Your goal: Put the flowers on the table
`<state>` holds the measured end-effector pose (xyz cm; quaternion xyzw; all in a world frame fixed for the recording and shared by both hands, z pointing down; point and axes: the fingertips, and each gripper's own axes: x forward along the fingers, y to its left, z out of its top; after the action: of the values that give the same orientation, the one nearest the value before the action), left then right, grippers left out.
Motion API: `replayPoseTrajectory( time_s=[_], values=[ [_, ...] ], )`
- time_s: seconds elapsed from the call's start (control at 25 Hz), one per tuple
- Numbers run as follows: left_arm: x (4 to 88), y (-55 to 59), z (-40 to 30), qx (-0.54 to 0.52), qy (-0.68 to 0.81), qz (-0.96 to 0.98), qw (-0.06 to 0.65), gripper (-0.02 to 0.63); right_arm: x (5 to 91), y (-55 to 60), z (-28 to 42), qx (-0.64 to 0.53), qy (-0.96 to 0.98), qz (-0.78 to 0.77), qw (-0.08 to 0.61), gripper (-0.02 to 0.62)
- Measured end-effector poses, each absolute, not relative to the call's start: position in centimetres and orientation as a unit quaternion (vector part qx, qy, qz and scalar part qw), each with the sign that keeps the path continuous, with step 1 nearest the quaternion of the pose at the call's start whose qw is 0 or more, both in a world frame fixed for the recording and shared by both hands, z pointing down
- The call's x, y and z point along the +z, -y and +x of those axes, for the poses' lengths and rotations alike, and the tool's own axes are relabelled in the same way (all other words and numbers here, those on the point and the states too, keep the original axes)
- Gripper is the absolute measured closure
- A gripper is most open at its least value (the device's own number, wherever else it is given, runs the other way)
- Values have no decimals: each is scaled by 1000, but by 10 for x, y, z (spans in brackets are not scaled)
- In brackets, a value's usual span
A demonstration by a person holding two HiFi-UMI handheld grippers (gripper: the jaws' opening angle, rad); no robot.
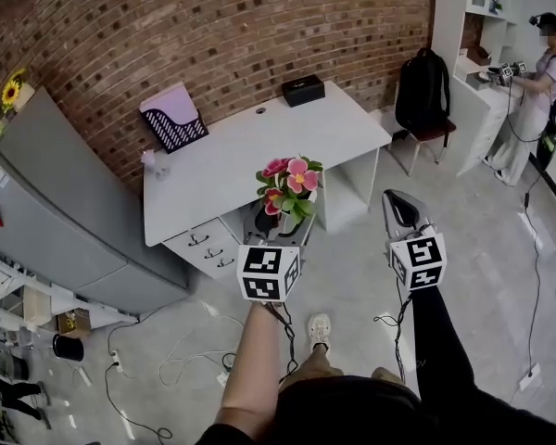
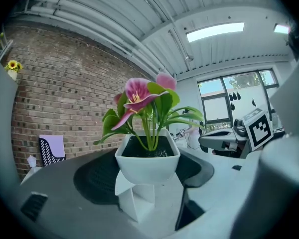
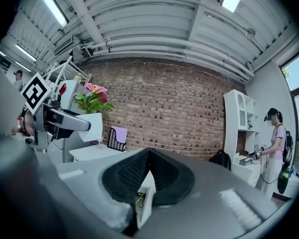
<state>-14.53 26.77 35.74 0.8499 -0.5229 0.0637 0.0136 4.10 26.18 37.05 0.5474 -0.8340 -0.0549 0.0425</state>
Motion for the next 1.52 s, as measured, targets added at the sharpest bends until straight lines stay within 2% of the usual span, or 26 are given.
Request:
replayPoseTrajectory(
  time_s=[0.6,1.04,1.52],
  values=[
    [368,-56,-168,60,490,869,33,265,376,-67,18,-31,809,586,44,595],
    [371,15,-182,67,491,868,35,265,373,6,11,-28,805,592,36,595],
    [380,92,-167,65,493,867,26,265,378,96,16,-45,816,575,25,595]
  ],
)
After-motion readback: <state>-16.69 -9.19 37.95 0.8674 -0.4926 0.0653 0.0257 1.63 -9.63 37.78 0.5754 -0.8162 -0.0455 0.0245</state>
